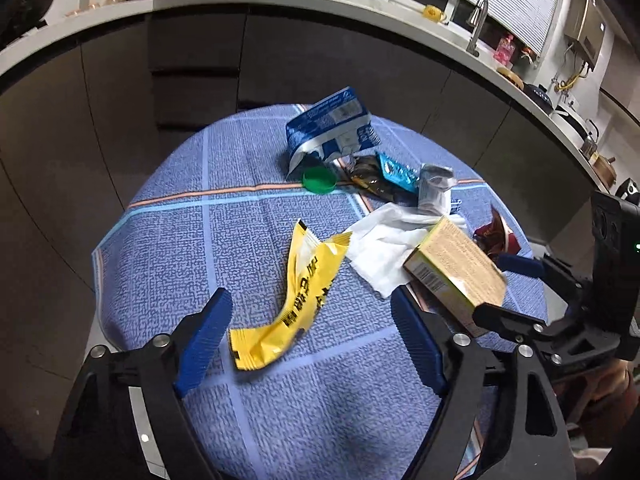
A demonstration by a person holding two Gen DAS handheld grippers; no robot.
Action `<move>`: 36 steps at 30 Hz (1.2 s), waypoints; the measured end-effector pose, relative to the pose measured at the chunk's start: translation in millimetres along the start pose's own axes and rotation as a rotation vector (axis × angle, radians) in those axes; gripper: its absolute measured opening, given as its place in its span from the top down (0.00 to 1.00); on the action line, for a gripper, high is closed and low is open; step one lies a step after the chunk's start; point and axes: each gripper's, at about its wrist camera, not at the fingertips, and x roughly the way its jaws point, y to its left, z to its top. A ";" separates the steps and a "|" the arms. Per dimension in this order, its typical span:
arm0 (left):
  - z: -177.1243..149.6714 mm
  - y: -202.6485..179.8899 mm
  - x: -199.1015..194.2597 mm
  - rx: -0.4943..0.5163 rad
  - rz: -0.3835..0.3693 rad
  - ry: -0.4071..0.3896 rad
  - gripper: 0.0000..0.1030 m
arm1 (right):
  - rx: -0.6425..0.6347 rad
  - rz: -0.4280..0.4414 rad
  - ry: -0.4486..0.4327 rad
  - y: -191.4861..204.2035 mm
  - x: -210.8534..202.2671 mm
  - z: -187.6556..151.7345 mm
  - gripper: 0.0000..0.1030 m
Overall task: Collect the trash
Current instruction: 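Move both open grippers back over the table, then grasp the yellow wrapper with the left gripper while the right gripper grasps the tan paper box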
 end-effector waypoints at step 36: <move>15.0 -16.1 16.6 0.010 0.007 0.059 0.91 | 0.005 -0.072 -0.123 9.1 -49.3 -0.8 0.27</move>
